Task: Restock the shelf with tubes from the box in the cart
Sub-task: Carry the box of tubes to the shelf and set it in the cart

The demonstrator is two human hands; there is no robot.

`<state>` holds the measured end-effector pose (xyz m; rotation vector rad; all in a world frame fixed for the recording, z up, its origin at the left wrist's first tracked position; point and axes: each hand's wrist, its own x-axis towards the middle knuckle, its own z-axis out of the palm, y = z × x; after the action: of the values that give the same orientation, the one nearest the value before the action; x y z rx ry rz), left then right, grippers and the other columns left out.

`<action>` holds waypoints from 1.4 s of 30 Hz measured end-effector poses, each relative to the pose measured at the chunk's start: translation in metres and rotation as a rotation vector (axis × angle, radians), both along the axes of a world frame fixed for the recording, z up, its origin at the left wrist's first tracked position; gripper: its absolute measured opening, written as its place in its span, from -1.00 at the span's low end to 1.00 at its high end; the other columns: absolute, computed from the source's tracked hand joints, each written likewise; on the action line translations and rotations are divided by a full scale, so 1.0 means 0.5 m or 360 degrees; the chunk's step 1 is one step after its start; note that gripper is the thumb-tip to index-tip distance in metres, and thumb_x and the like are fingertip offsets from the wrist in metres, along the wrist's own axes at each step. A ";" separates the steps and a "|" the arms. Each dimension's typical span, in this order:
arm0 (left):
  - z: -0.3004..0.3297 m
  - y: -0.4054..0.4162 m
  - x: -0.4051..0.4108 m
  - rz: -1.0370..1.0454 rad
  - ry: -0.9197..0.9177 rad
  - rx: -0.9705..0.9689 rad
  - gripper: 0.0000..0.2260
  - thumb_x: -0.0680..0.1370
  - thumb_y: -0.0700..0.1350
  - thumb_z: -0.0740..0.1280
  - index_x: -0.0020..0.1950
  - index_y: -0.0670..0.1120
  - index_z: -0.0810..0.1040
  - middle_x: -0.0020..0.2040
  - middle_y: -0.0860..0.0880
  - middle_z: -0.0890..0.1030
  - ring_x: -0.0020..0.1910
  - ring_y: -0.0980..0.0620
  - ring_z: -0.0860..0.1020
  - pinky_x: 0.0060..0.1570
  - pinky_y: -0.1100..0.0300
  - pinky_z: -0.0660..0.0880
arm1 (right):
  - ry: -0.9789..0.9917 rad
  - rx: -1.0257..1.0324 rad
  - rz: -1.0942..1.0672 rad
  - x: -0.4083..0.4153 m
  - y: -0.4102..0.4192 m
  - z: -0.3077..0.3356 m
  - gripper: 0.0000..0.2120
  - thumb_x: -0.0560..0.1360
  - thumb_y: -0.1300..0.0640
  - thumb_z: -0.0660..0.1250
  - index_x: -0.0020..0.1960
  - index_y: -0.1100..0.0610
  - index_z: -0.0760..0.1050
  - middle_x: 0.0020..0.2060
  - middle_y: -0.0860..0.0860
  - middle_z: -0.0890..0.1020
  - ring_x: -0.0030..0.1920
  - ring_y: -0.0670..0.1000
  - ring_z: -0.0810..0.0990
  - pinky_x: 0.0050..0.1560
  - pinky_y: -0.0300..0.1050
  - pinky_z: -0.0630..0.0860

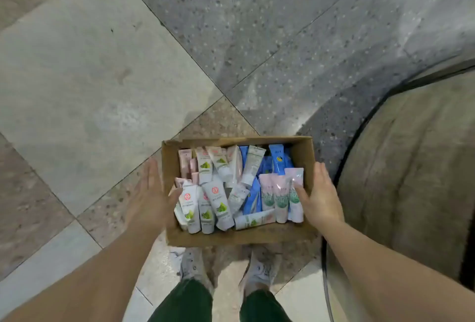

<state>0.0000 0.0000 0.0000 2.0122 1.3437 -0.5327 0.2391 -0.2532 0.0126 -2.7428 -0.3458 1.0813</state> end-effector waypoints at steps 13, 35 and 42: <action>-0.176 -0.039 -0.023 0.0657 0.0071 -0.0008 -0.64 0.61 -0.05 0.23 0.40 -0.08 0.35 0.04 -0.20 0.59 0.05 -0.27 0.53 -0.05 -0.01 0.42 | -0.0111 -0.0011 -0.0749 -0.006 -0.042 -0.172 -0.66 0.61 0.12 0.19 0.37 0.02 0.40 0.14 0.10 0.61 0.12 0.16 0.55 -0.01 -0.11 0.37; 0.798 0.301 0.160 0.0327 -0.0156 0.0370 -0.76 0.58 -0.02 0.23 0.18 -0.11 0.46 0.05 -0.20 0.60 0.04 -0.22 0.54 0.00 -0.01 0.50 | -0.0377 0.0333 -0.0319 0.193 0.223 0.815 -0.78 0.61 0.00 0.16 0.21 0.04 0.42 0.01 0.09 0.61 -0.03 0.13 0.55 -0.11 -0.06 0.39; 1.177 0.483 0.337 0.0071 -0.0397 0.0611 -0.76 0.53 0.02 0.28 0.10 -0.09 0.53 0.06 -0.14 0.61 0.03 -0.17 0.55 -0.03 0.06 0.49 | -0.0557 0.0546 -0.0240 0.362 0.356 1.184 -0.73 0.59 0.04 0.20 0.24 0.12 0.45 0.16 0.14 0.58 0.14 0.20 0.54 0.13 0.02 0.47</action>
<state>0.1683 0.2415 0.5887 2.2548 1.4085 0.0051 0.4201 -0.0753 0.6046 -2.5834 -0.3276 0.4513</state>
